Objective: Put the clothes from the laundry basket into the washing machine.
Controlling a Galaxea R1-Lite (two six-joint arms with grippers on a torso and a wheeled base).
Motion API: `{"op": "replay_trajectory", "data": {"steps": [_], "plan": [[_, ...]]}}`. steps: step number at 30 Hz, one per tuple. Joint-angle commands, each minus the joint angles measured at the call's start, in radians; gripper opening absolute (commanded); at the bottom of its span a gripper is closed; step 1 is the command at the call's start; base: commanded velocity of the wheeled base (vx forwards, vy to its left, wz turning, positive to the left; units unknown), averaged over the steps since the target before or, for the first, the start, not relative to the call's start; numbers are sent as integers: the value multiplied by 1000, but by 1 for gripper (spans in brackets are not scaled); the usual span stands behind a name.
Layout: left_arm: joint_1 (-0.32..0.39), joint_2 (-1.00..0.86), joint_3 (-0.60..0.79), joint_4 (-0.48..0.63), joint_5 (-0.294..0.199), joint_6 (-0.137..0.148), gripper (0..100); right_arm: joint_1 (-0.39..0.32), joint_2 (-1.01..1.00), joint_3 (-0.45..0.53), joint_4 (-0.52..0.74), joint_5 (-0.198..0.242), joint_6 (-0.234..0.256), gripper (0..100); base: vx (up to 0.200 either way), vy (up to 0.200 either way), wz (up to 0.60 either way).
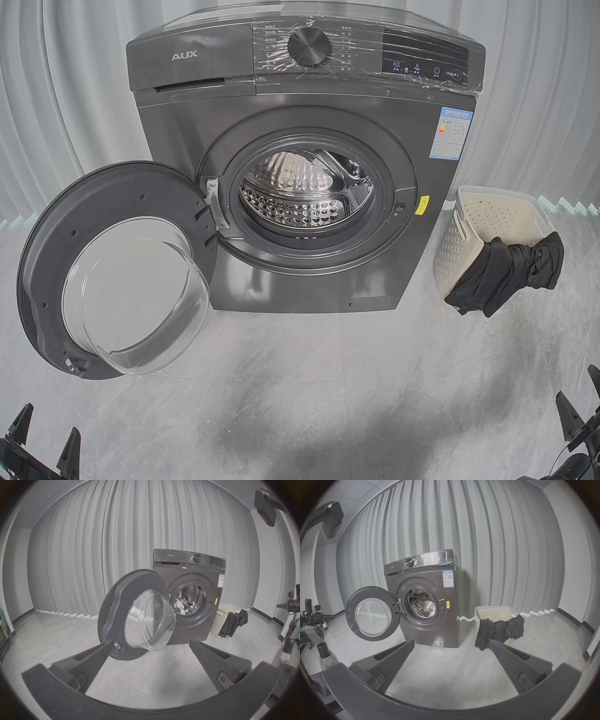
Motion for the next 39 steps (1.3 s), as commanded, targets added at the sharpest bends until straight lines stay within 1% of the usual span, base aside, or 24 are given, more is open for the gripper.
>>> {"op": "replay_trajectory", "data": {"steps": [1, 2, 4, 8, 9, 10, 11, 12, 13, 14, 15, 17, 19, 23, 28, 29, 31, 34, 39], "plan": [[0, -15, 18, 0, 0, -1, 100, -18, -137, 18, 25, -18, 4, 100, 0, 0, 0], [0, -15, 16, -2, 0, -1, 100, -22, -137, 18, 28, -60, 2, 100, 0, 0, 0], [0, -15, 18, 0, 0, -1, 100, -25, -137, 18, 19, -104, 2, 100, 0, 0, 0], [0, -15, 16, 0, 0, -1, 100, -33, -137, 18, 12, -118, 1, 100, 0, 0, 0], [0, -15, 16, 0, 0, -1, 100, -56, -137, 17, 12, -110, -5, 100, 0, 0, 0], [0, -15, 16, 0, 0, -1, 100, -100, -139, 17, 14, -98, -13, 100, 0, 0, 0], [0, -15, 16, 0, -1, -1, 100, -150, -145, 17, 22, -70, -27, 100, 0, 0, 0], [0, -15, 16, 0, -1, -1, 100, -200, -156, 17, 37, -11, -42, 100, 0, 0, 0], [0, -15, 16, 0, -1, -2, 100, -226, -167, 18, 65, 52, -38, 100, 0, 0, 0], [0, -15, 16, 0, -1, -2, 100, -223, -173, 18, 89, 86, -30, 100, 0, 0, 0], [0, -15, 16, -2, -1, -2, 100, -217, -176, 18, 109, 88, -18, 100, 0, 0, 0], [0, -15, 18, 0, -1, -2, 100, -191, -206, 18, 173, 66, -15, 100, 0, 0, 0], [0, -15, 16, 0, -1, -2, 100, -183, -220, 7, 239, 69, -16, 100, 0, 0, 0], [0, -15, 16, 0, 0, -2, 100, -183, -219, 6, 235, 77, -33, 100, 0, 0, 0], [0, -15, 18, -2, -1, -4, 100, -182, -220, 18, 203, 74, -25, 100, 0, 0, 0], [0, -15, 16, 0, -1, -2, 100, -185, -219, 18, 201, 60, -27, 100, 0, 0, 0], [0, -15, 16, -2, -1, -4, 100, -185, -219, 18, 201, 54, -28, 100, 0, 0, 0], [0, -15, 16, 0, -1, -5, 100, -180, -220, 18, 200, 58, -19, 100, 0, 0, 0], [0, -15, 16, -2, -3, -5, 100, -180, -220, 18, 200, 63, -18, 100, 0, -200, 0]]}}
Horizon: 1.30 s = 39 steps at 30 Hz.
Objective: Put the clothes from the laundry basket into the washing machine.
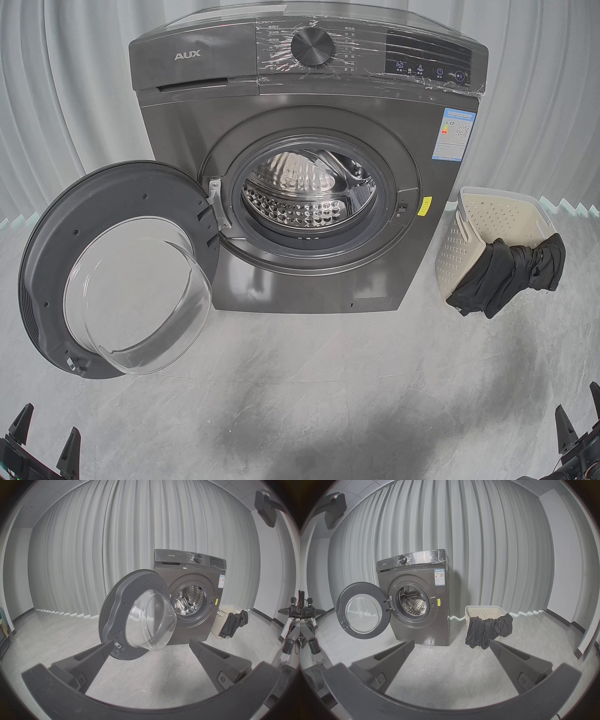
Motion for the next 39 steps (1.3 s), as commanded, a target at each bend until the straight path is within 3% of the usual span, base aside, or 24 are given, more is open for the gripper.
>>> {"op": "replay_trajectory", "data": {"steps": [1, 39], "plan": [[0, -15, 18, -1, -1, 0, 100, 1, -10, 18, -1, 0, 1, 100, 0, -200, 0], [0, -14, 16, 1, -2, 1, 100, -4, -10, 18, 0, -3, 7, 100, 0, -200, 0]]}}
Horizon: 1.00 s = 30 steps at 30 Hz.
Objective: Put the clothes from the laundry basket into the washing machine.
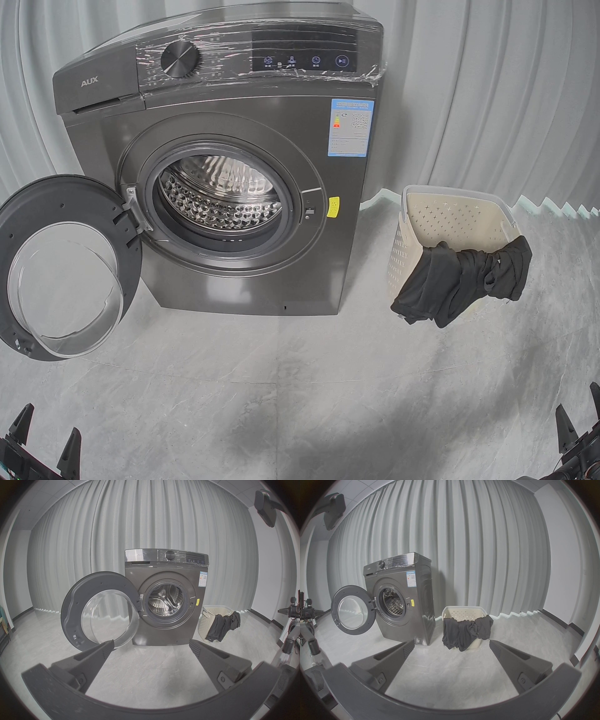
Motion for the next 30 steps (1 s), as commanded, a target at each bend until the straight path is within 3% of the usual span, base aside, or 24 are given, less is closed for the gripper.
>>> {"op": "replay_trajectory", "data": {"steps": [1, 30], "plan": [[0, -14, 16, 0, 0, 0, 100, 1, -13, 18, 0, -3, 0, 100, 0, -200, 0], [0, -14, 16, 0, 2, -1, 100, 2, -11, 18, -1, 2, -5, 100, 0, -200, 0]]}}
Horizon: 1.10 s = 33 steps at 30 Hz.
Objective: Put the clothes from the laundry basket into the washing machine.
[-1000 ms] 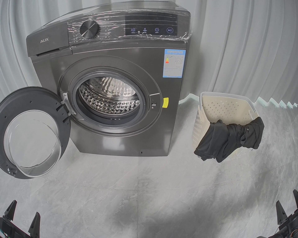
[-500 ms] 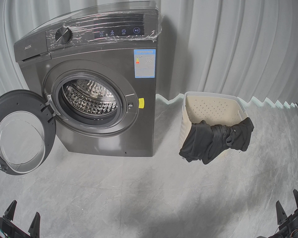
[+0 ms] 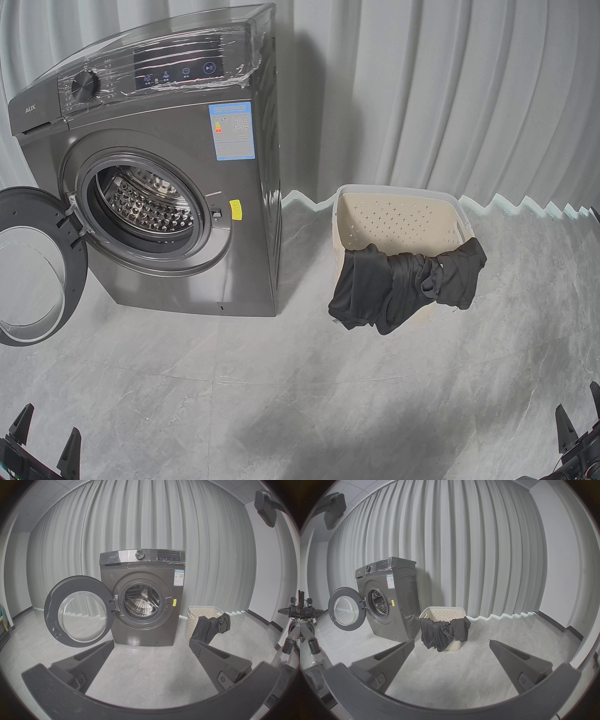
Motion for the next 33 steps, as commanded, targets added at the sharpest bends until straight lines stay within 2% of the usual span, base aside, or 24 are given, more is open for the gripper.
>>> {"op": "replay_trajectory", "data": {"steps": [1, 10, 19, 33], "plan": [[0, -14, 16, -2, 0, 0, 100, 0, -13, 18, -1, 0, 0, 100, 0, -200, 0], [0, -15, 16, -2, 2, 1, 100, 0, -13, 18, -1, -1, 0, 100, 0, -200, 0], [0, -15, 16, -2, 0, 0, 100, 0, -13, 18, -1, 0, 0, 100, 0, 0, 0], [0, -15, 16, -2, 0, 0, 100, 0, -13, 18, -1, 0, 0, 100, 200, 0, 0]]}}
